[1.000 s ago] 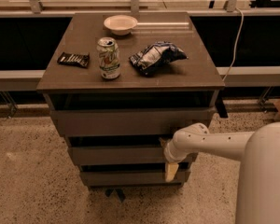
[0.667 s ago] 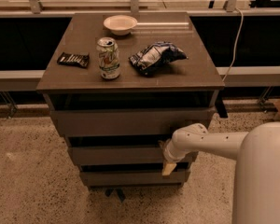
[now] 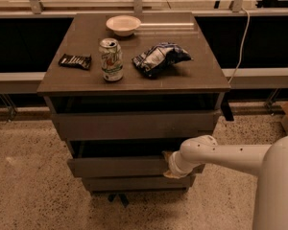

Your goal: Open middle drawer

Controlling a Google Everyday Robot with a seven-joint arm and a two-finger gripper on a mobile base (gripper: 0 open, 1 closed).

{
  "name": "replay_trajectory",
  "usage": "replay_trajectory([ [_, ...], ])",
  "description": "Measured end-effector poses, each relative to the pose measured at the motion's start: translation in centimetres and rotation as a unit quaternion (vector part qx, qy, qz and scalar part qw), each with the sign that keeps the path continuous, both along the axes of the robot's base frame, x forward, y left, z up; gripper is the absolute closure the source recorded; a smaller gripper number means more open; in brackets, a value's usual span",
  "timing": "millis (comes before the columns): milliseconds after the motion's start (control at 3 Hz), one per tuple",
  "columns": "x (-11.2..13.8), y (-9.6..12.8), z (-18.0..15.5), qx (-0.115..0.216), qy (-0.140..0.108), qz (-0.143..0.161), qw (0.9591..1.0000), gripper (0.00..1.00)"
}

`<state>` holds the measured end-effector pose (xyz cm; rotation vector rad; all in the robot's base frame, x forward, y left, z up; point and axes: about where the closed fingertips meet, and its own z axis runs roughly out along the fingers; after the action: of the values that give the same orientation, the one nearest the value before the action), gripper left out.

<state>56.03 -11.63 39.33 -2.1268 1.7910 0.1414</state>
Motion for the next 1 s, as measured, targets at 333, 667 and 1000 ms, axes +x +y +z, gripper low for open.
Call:
replay_trajectory([
  [333,-0.22,0.09,0.15,0.002,0.002,0.002,1.0000,1.00],
  [667,-0.22,0.09,0.15,0.002,0.002,0.002,1.0000,1.00],
  [1000,-1.10,0.52,0.36,0.010,0.009,0.013,0.9998,1.00],
])
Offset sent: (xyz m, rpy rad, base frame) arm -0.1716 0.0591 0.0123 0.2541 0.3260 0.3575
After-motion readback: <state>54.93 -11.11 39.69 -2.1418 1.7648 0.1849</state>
